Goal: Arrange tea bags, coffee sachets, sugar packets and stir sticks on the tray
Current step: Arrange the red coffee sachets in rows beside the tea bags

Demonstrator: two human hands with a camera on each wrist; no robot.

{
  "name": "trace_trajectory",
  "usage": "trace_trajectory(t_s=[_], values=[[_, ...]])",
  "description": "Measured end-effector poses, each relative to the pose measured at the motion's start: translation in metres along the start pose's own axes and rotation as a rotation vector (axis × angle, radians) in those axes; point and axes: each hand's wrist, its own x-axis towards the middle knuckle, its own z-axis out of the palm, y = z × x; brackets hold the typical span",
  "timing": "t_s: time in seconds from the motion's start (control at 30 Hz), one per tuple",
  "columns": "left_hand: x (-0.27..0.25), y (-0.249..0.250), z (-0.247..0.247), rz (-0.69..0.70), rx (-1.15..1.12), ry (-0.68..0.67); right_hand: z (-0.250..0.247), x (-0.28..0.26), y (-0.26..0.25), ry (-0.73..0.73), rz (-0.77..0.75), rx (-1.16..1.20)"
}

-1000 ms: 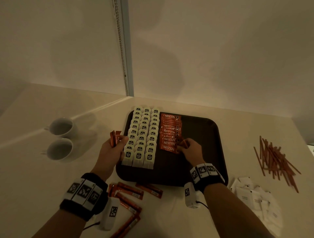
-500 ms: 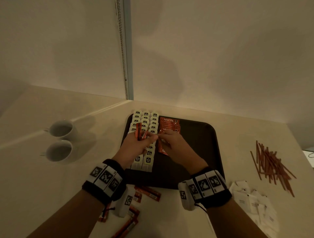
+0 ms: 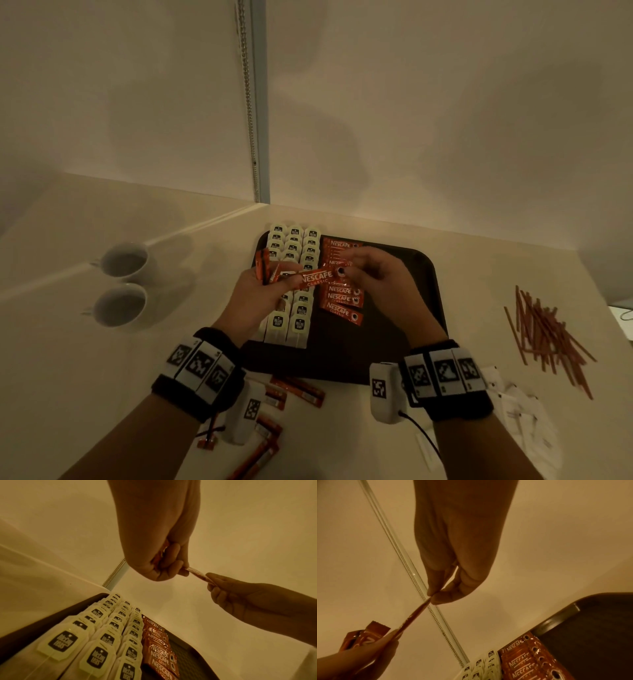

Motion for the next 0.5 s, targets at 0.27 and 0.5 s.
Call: trace_trajectory(t_s=[0.27, 0.5], values=[[-0.0015, -0.0053, 0.0039, -0.025, -0.034, -0.012, 0.0065, -0.0027, -0.0047, 0.093, -0.029, 0.127], [-0.0044, -0.0097, 0.0089, -0.059, -0.029, -0.016, 0.0095, -0.0017, -0.0089, 0.076, -0.079, -0.094]])
